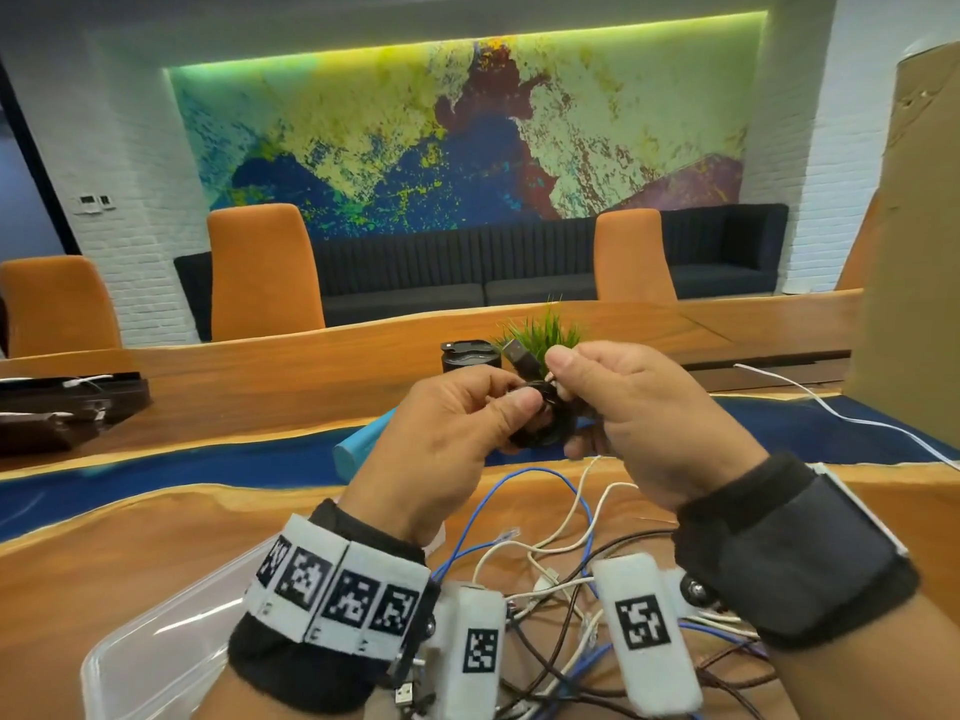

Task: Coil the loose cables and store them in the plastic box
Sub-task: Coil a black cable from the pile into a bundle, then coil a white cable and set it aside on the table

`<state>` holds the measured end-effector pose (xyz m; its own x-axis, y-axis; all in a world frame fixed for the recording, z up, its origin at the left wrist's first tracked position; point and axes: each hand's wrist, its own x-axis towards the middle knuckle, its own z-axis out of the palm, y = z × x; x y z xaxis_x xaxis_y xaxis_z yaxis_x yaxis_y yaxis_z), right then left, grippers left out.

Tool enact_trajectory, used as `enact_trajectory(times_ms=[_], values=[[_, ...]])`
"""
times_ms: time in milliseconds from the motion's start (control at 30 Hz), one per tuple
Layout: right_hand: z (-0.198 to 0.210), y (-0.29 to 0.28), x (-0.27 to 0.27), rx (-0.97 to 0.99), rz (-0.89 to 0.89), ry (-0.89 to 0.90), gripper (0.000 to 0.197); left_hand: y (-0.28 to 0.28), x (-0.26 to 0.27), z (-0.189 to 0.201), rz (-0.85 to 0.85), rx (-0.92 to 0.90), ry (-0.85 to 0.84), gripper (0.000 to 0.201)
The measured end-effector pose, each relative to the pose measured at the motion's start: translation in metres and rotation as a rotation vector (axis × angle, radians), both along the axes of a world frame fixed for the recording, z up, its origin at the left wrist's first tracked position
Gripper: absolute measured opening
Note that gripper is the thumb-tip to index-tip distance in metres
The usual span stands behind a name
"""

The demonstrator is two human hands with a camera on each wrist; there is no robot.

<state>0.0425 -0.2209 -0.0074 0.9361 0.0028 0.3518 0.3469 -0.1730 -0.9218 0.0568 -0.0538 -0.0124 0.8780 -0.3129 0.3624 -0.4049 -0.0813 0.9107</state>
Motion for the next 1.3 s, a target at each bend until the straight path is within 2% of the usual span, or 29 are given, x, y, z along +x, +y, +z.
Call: enact_trajectory(times_ms=[167,300,400,600,700,800,833,900,967,1067,1167,1267,1300], values=[[-0.002,0.004,0.003,-0.065,-0.197,-0.117,0.025,0.000,0.001,-0.002,0.053,0.001,-0.041,0.010],[0.006,0.000,-0.006,-0.163,-0.119,-0.107,0.016,-0.004,0.001,-0.002,0.145,0.017,-0.167,0.009],[0.016,0.000,-0.013,-0.230,-0.120,-0.115,0.013,-0.006,0.000,0.000,0.155,0.003,-0.193,0.009],[0.033,-0.023,-0.037,-0.211,-0.086,-0.070,0.016,-0.018,-0.008,0.002,0.087,0.055,-0.241,0.010],[0.044,-0.038,-0.052,-0.351,-0.076,-0.033,0.011,-0.029,-0.019,0.002,0.011,0.073,-0.248,0.020],[0.055,-0.068,-0.060,-0.513,-0.152,0.045,0.008,-0.032,-0.028,-0.001,-0.100,0.129,-0.130,0.031],[0.055,-0.085,-0.060,-0.543,-0.202,0.089,0.009,-0.030,-0.029,-0.002,-0.111,0.194,-0.101,0.030],[0.043,-0.125,-0.057,-0.593,-0.311,0.207,0.009,-0.023,-0.026,-0.005,-0.091,0.443,-0.120,0.019],[0.016,-0.166,-0.054,-0.669,-0.390,0.355,0.012,-0.016,-0.020,-0.009,-0.065,0.726,-0.150,0.012],[-0.038,-0.210,-0.056,-0.742,-0.466,0.575,0.011,-0.006,-0.012,-0.020,-0.071,1.024,-0.158,0.012],[-0.079,-0.224,-0.062,-0.751,-0.485,0.685,0.009,0.002,-0.011,-0.032,-0.074,1.255,-0.215,0.013],[-0.092,-0.219,-0.062,-0.781,-0.477,0.693,0.004,0.004,-0.012,-0.045,-0.113,1.362,-0.271,0.020],[-0.088,-0.217,-0.061,-0.882,-0.491,0.663,0.004,0.003,-0.011,-0.051,-0.125,1.383,-0.294,0.020]])
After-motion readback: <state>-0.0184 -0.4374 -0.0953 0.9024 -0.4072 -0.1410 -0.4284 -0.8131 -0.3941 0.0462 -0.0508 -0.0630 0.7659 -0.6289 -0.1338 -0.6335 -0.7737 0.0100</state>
